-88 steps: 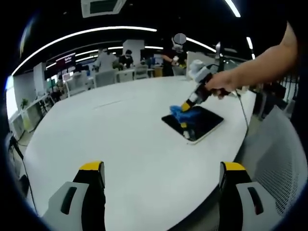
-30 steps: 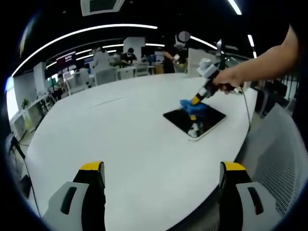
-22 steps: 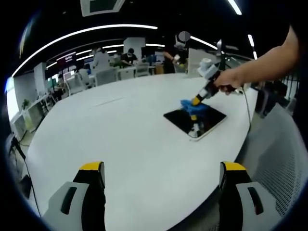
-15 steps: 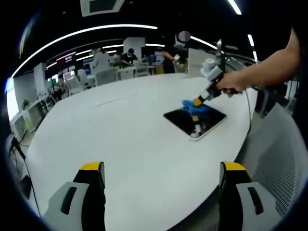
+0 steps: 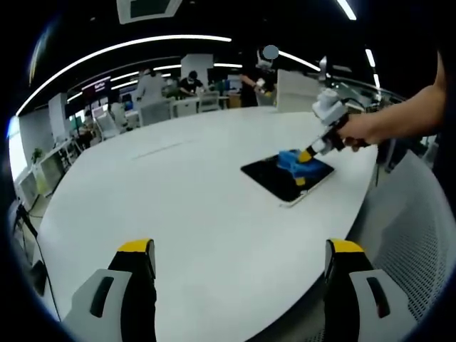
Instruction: Wipe the mirror surface with the cleaning cloth until all visible marks leave the cleaned area.
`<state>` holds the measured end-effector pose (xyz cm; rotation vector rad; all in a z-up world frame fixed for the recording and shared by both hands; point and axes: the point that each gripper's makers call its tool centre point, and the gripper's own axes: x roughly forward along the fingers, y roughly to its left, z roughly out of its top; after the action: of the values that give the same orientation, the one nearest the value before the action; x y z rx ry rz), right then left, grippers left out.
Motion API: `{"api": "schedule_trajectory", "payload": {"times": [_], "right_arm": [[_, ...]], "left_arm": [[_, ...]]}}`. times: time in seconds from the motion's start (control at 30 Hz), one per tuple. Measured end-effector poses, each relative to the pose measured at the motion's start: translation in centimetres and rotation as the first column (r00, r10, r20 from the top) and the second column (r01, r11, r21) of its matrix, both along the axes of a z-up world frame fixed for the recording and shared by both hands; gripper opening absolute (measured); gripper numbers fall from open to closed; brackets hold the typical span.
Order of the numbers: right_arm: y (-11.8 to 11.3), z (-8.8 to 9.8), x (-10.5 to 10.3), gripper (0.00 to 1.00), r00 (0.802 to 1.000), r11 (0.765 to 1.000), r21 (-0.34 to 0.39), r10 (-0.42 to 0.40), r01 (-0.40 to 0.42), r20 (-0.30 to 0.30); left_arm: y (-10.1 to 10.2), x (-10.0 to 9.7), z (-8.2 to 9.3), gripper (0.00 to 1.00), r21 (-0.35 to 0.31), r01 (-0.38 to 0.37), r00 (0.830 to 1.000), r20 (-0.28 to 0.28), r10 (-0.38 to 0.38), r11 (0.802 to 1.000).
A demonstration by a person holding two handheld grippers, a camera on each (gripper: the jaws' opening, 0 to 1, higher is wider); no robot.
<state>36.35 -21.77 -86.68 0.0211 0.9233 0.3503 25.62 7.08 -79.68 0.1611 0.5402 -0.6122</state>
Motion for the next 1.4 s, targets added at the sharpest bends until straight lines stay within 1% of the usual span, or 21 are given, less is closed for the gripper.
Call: {"api": "schedule_trajectory", "payload": {"times": [0.2, 0.33, 0.77, 0.83, 0.9, 1.0, 1.07, 1.27, 1.4], "right_arm": [[0.0, -0.1, -1.6, 0.01, 1.000, 0.999, 0.045, -0.025, 0.025, -0.009], [0.0, 0.0, -2.4, 0.01, 0.999, 0.994, 0.091, -0.051, 0.053, -0.019], [0.5, 0.0, -4.7, 0.01, 0.999, 0.994, 0.103, -0.029, 0.031, -0.021], [0.6, -0.1, -5.0, 0.01, 1.000, 0.997, 0.083, 0.000, 0.001, -0.012], [0.6, -0.1, -5.3, 0.01, 1.000, 0.997, 0.073, 0.011, -0.011, -0.011], [0.5, 0.0, -5.6, 0.01, 1.000, 0.996, 0.086, 0.003, -0.001, -0.016], [0.6, 0.0, -5.9, 0.01, 0.999, 0.994, 0.111, -0.016, 0.022, -0.049], [0.6, 0.0, -5.9, 0.01, 0.999, 0.994, 0.111, -0.012, 0.016, -0.044], [0.5, 0.0, -5.9, 0.01, 0.999, 0.991, 0.130, -0.019, 0.025, -0.049]], "left_arm": [[0.0, 0.0, -0.1, 0.99, 0.001, 0.001, 1.000, -0.001, -0.001, 1.000], [0.0, 0.0, 0.0, 0.99, 0.001, 0.001, 1.000, -0.001, -0.001, 1.000], [0.0, 0.0, -0.1, 0.99, -0.002, 0.001, 1.000, -0.004, -0.001, 1.000], [0.0, 0.0, -0.2, 0.99, 0.000, 0.003, 1.000, -0.004, -0.003, 1.000], [0.0, -0.1, -0.1, 0.99, 0.003, 0.003, 1.000, -0.004, -0.003, 1.000], [-0.1, -0.1, 0.0, 0.99, 0.002, 0.001, 1.000, -0.005, -0.001, 1.000], [0.0, -0.1, -0.1, 0.99, 0.001, 0.001, 1.000, -0.005, -0.001, 1.000], [0.0, -0.1, -0.1, 0.99, 0.000, -0.001, 1.000, -0.005, 0.001, 1.000], [-0.1, -0.1, -0.1, 0.99, 0.003, 0.001, 1.000, -0.006, -0.001, 1.000]]}}
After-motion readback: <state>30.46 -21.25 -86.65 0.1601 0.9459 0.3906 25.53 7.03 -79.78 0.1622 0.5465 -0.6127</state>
